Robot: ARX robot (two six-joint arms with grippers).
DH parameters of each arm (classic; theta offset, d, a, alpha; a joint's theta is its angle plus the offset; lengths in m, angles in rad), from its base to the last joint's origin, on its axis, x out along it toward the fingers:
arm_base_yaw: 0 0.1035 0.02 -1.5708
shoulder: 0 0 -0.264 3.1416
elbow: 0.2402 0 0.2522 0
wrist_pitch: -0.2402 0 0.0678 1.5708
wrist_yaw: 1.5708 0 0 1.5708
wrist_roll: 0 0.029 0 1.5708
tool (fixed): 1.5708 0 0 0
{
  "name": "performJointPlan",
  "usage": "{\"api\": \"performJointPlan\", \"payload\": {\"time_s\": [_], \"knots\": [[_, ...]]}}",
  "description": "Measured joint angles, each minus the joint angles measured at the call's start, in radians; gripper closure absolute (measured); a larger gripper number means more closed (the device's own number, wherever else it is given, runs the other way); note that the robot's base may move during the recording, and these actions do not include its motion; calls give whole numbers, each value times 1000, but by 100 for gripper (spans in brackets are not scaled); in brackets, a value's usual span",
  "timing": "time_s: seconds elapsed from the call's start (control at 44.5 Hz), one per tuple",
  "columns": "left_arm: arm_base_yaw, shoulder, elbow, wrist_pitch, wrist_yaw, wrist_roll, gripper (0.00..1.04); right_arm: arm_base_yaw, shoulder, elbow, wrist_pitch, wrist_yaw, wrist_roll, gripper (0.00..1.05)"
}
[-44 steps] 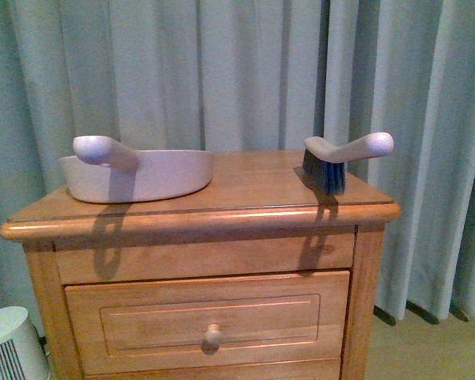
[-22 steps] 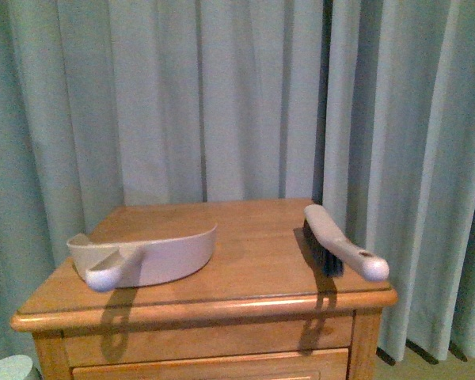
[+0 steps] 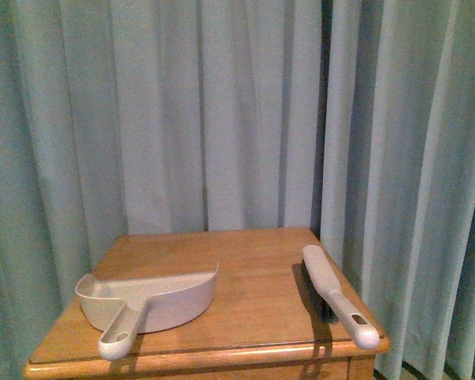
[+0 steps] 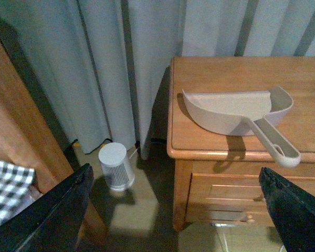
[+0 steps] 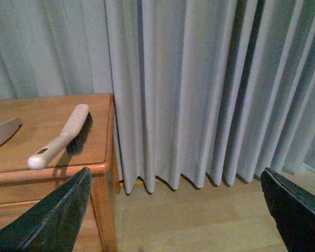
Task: Clean up trash
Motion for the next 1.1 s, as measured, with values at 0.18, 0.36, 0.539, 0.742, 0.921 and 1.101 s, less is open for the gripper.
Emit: {"api": "performJointPlan", "payload": {"time_s": [0.18, 0.36, 0.539, 0.742, 0.921, 1.101], "knots": [[-127, 421, 423, -206, -85, 46, 8, 0, 0, 0, 0, 0, 0, 7], [-227, 605, 576, -304, -147, -29, 8, 0, 0, 0, 0, 0, 0, 7], [-311, 809, 660, -352, -176, -176, 8, 0, 0, 0, 0, 0, 0, 7], [-385, 964, 809, -407, -198, -293, 8, 0, 0, 0, 0, 0, 0, 7], [-409, 1089, 888, -446, -194, -373, 8, 0, 0, 0, 0, 0, 0, 7], [-397, 1188, 947, -452, -211, -376, 8, 0, 0, 0, 0, 0, 0, 7]]}}
